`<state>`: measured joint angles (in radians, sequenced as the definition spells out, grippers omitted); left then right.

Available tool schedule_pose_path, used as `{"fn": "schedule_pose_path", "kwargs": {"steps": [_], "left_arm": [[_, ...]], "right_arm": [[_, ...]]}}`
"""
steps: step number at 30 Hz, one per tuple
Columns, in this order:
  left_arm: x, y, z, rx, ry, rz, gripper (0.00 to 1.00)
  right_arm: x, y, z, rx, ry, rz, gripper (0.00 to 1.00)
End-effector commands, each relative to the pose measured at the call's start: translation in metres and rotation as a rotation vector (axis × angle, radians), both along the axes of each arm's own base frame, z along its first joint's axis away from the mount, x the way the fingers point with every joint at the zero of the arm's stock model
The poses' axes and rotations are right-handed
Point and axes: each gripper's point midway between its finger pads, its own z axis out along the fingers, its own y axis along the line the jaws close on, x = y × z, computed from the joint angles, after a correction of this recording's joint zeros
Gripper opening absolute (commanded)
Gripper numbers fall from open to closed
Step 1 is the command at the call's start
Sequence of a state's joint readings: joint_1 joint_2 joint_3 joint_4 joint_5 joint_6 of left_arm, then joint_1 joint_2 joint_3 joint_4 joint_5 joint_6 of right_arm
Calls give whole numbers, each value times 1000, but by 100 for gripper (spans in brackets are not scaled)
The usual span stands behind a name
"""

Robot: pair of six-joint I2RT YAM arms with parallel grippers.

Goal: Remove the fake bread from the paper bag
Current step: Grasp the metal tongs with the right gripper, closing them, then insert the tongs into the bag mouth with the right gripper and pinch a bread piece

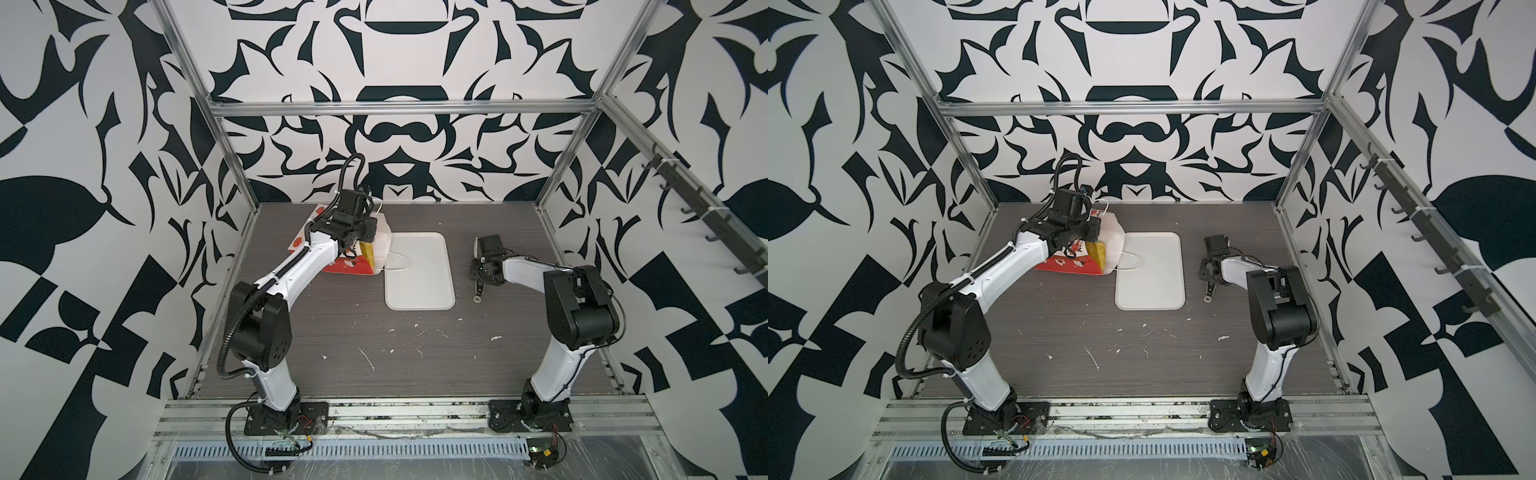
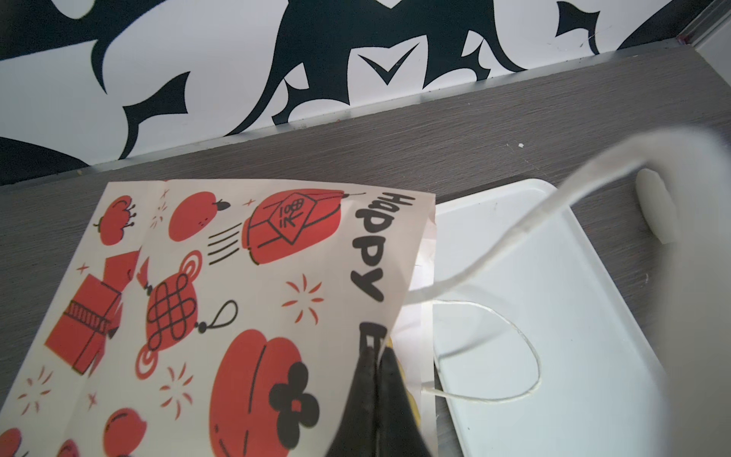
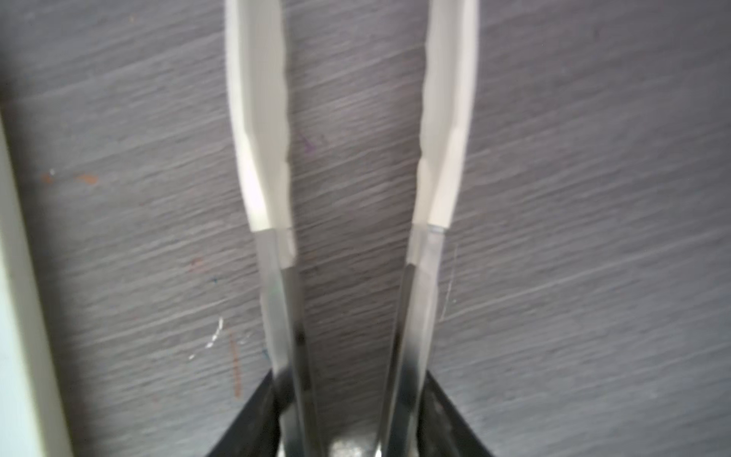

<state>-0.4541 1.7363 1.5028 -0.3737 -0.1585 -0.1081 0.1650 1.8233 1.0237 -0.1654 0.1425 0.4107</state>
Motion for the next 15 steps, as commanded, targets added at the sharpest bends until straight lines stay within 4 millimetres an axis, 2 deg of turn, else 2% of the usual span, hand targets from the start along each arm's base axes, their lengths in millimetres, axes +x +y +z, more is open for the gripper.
{"fn": "schedule_pose_path", "kwargs": {"steps": [1,3,7,11,15], "left_arm": [[-8,-4,18,-54,-27,-20,0],[-12,-4,17,-61,-22,-28,0],[-19,-3,13,-57,-12,-36,0],[-24,-1,16,-60,-20,-41,0],[-28,-3,24,-68,-44,-60,0]], "right_arm": [[-22,8,1,33,41,52,26],[-29,14,11,44,23,91,17],[-50,38,43,71,-15,228,12],[-80,80,86,211,-73,426,0],[-114,126,131,301,-114,632,0]]}}
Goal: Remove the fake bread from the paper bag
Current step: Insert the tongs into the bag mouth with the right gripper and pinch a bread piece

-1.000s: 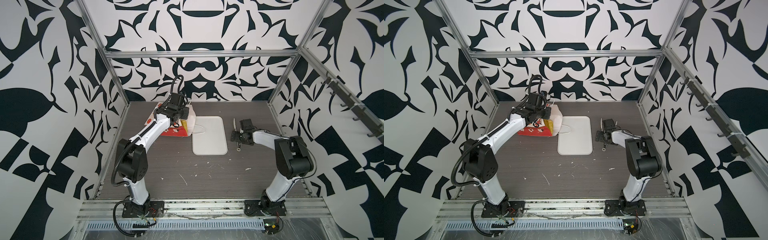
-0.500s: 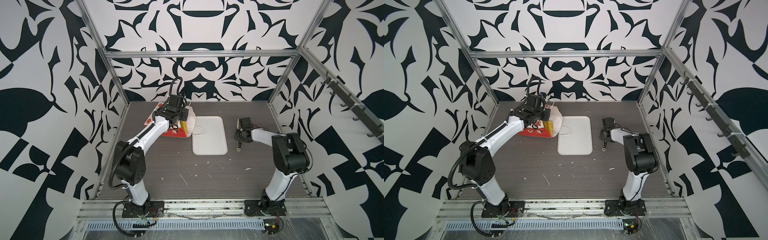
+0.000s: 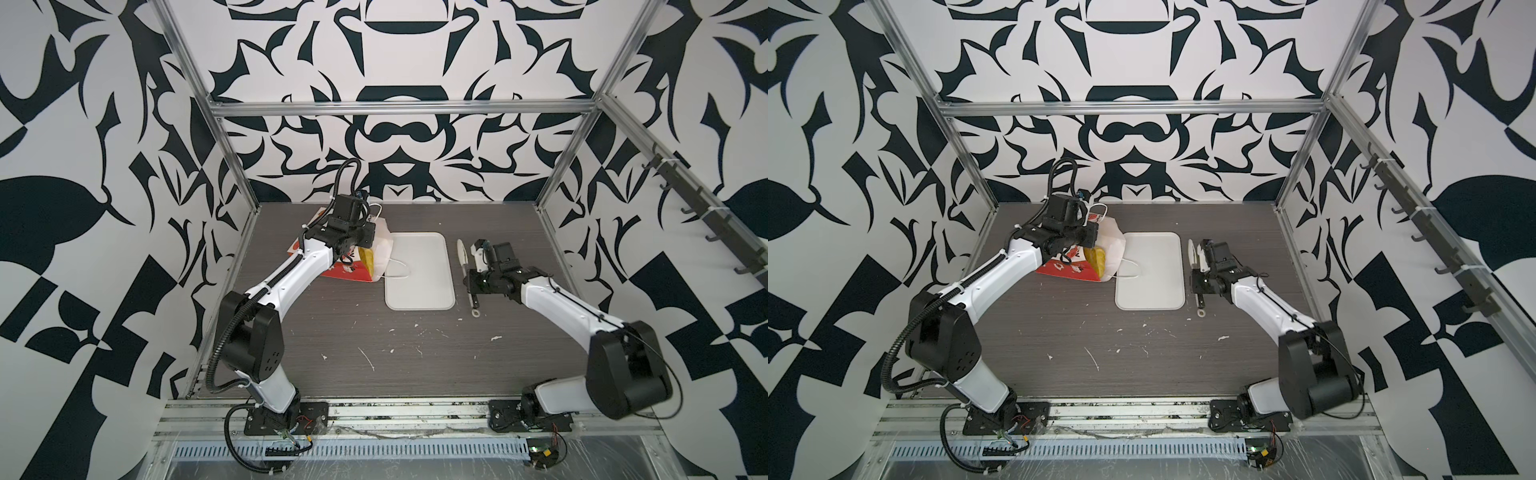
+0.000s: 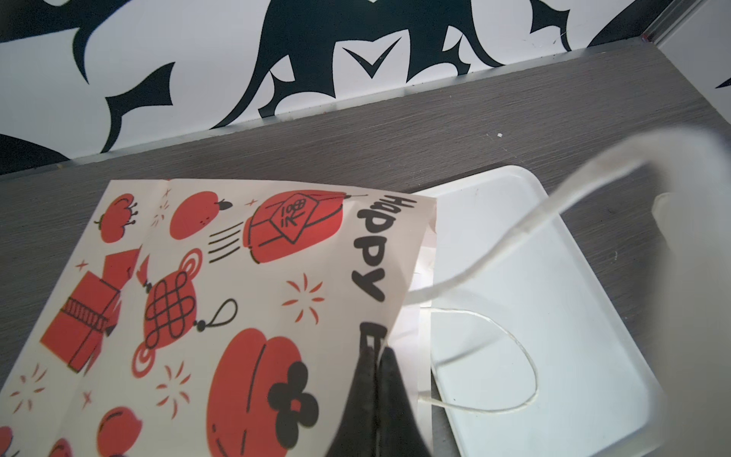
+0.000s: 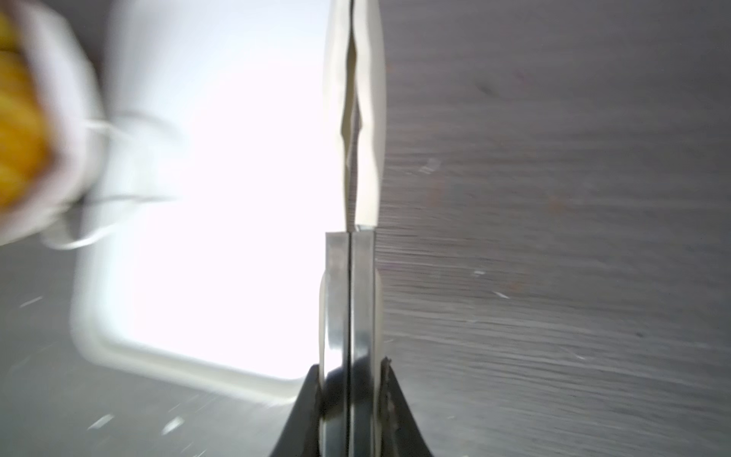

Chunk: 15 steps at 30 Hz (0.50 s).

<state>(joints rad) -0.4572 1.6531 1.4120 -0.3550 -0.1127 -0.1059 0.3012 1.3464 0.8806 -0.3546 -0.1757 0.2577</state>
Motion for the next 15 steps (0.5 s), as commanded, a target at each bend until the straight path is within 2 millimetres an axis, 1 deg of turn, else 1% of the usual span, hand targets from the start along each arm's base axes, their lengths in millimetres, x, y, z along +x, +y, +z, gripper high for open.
{"fn": "schedule_pose_path", "kwargs": {"steps": [1,4,6,7,9,11,15], "left_arm": [[-7,-5,23,-45,-50,-26,0],[-11,-9,27,-53,-53,-55,0],[-14,-13,27,-50,-57,-74,0],[-16,-13,26,-47,-59,-81,0],[-20,-16,25,-46,-61,-103,0],[-24,-18,22,-45,-59,-122,0],[-34,-19,17,-40,-58,-153,0]], "right_arm": [[-36,48,41,87,-26,252,0],[-63,87,63,99,-51,414,0],[-77,112,70,130,-51,507,0],[-80,121,71,142,-54,537,0],[-83,136,67,141,-55,577,0],[-82,145,58,123,-38,597,0],[-71,158,51,130,-32,592,7]]}}
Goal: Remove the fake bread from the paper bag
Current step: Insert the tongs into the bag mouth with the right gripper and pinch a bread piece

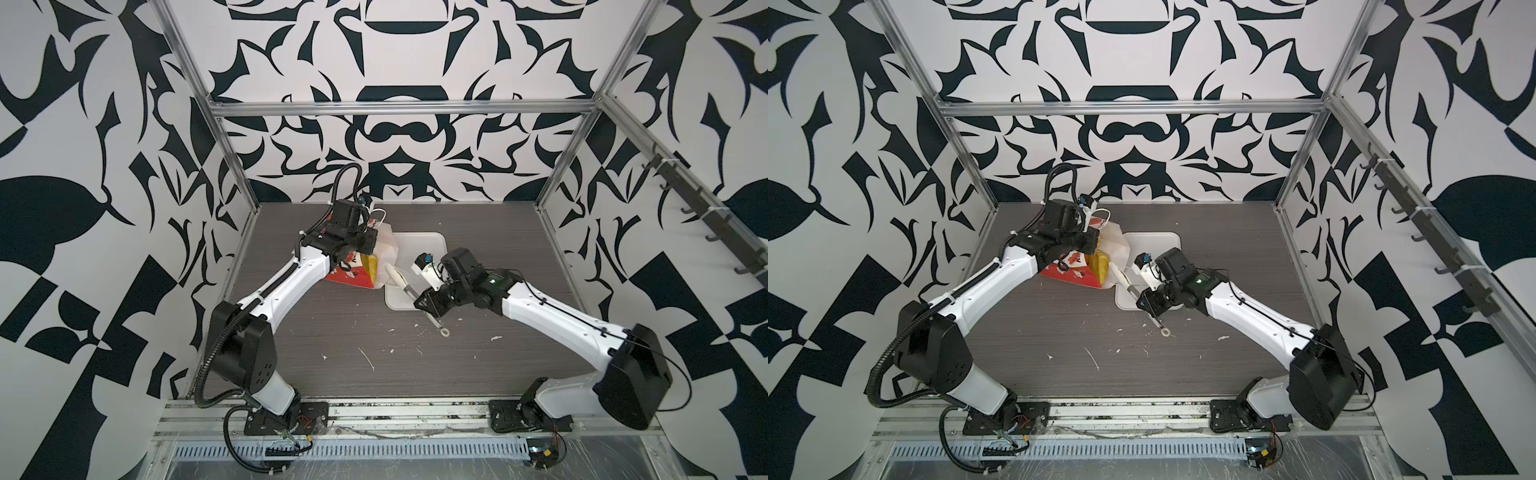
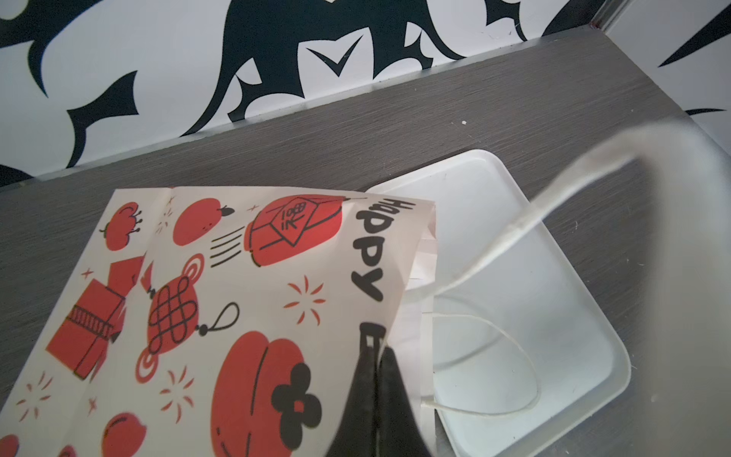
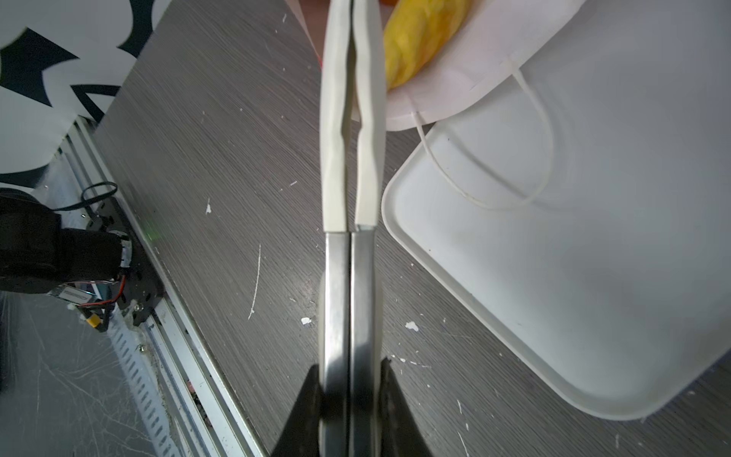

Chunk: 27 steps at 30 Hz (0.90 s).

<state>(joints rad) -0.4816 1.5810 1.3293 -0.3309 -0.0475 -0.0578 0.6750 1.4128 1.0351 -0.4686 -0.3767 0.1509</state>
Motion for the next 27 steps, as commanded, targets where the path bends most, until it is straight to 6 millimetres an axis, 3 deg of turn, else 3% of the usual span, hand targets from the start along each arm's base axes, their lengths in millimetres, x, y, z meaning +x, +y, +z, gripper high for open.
{"fn": "schedule_pose_path", "kwargs": {"steps": [1,14,27], "left_arm": [[-11,-6,16,-34,-50,-56,0],[-27,-5,6,-41,-67,-105,0],[-31,-10,7,-55,-77,-141,0]], "right_arm": [[15,17,21,64,-54,9,9],[33,39,13,82,-2,11,35],[41,43,15,113,-4,-29,41]]}}
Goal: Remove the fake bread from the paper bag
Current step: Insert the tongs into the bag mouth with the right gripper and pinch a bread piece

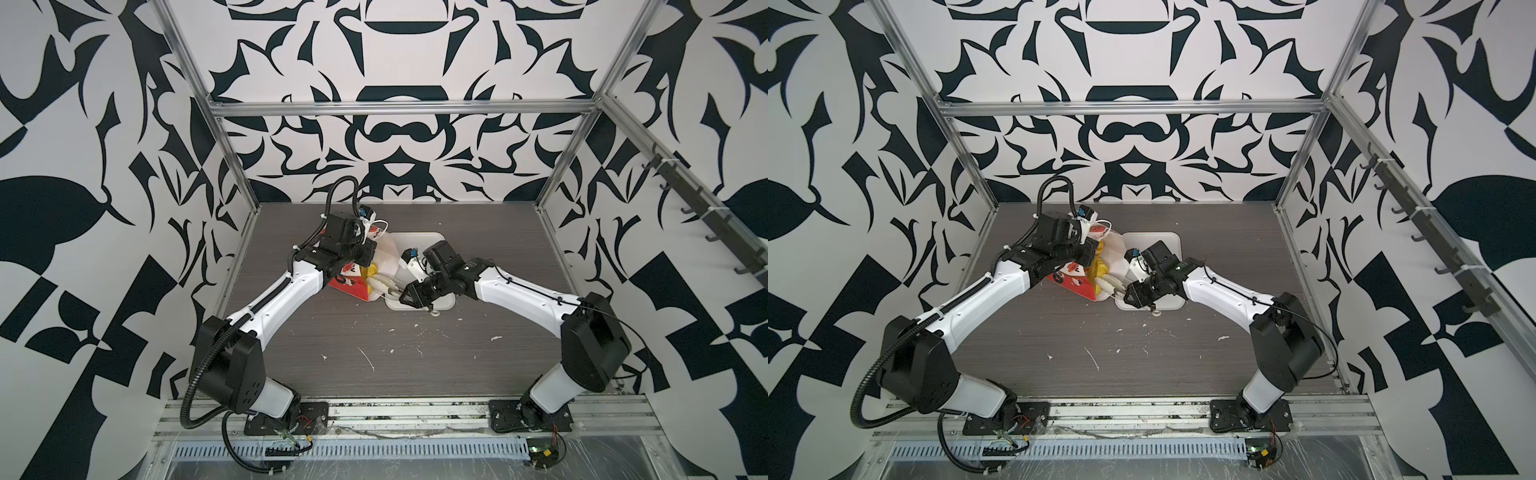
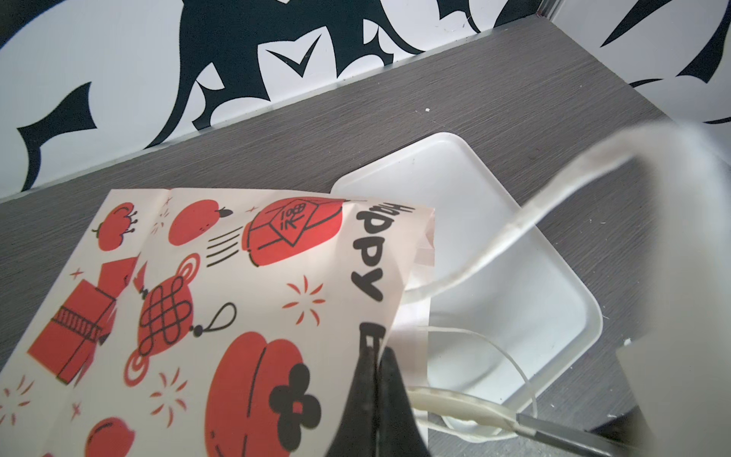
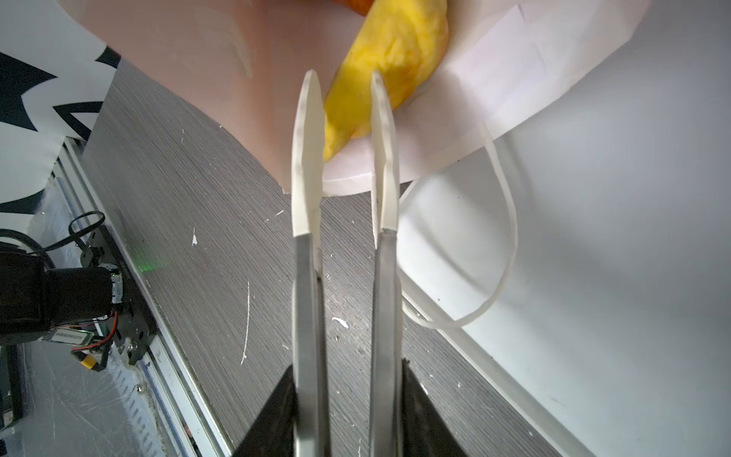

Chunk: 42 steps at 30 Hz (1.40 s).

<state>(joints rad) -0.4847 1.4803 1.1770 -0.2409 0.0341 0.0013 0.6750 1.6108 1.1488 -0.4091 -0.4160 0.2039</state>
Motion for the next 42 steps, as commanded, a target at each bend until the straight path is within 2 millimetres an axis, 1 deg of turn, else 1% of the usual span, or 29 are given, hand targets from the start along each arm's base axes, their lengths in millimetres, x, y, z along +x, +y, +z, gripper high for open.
{"fn": "schedule_pose_path", "kwargs": {"steps": [1,9,13,17,22,25,32,37,42], "left_arm": [[-4,-6,13,-32,-41,-38,0],[-6,-6,15,-28,-53,-46,0],[-7,-6,14,-22,-53,-46,0],[-7,-5,13,-20,-52,-45,0],[-7,-6,13,-22,-53,-50,0],[-8,-6,13,-23,-53,-53,0],[-9,-5,14,-26,-58,-54,0],[-10,-7,13,-30,-56,-61,0],[-10,-8,14,-32,-54,-66,0]], "right_arm": [[13,11,36,97,-79,-27,42],[26,-5,42,130,-60,-136,47],[26,-6,51,185,-50,-142,48],[26,-7,55,190,-51,-149,48],[26,-5,48,198,0,-137,51],[28,-3,42,193,30,-133,56],[30,-1,36,194,51,-132,56],[31,2,25,178,84,-130,56],[34,6,20,180,105,-124,56]]}}
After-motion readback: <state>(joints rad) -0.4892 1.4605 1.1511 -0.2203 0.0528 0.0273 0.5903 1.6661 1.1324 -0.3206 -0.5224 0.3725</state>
